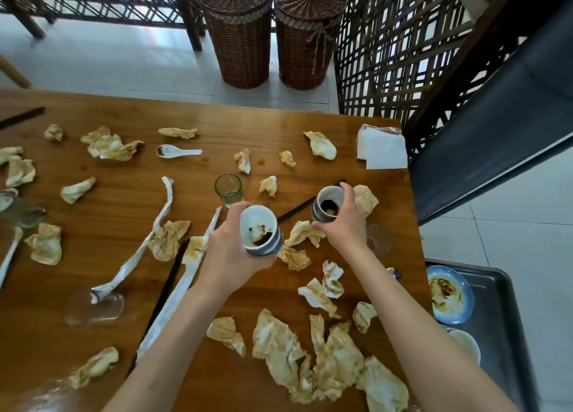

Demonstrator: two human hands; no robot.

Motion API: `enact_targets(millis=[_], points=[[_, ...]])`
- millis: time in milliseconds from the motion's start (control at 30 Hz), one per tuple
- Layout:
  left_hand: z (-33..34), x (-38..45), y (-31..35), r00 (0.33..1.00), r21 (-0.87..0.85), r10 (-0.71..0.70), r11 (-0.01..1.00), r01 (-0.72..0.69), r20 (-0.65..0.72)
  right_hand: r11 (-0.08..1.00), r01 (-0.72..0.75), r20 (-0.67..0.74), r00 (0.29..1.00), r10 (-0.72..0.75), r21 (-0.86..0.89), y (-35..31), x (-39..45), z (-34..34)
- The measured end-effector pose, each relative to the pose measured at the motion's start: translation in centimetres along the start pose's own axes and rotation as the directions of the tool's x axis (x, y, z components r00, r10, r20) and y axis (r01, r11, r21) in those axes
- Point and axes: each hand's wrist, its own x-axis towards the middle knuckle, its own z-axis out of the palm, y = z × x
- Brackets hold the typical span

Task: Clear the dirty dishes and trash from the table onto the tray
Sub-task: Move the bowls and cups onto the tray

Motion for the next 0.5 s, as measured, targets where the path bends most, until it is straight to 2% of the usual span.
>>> enact_targets(millis=[233,500], points=[[-0.2,0.5,-0.5,1.0,-0.019,-0.003,1.0,0.003,0.018,1.0,-0.004,-0.073,0.997,0.003,-0.006,0.1,-0.3,0.7],[-1.8,0.8,-0.1,0.999,-0.026,0.022,0.999,-0.021,0.042,0.997,0.079,-0.102,0.992,-0.078,-0.003,-1.6,-1.1,-1.0]])
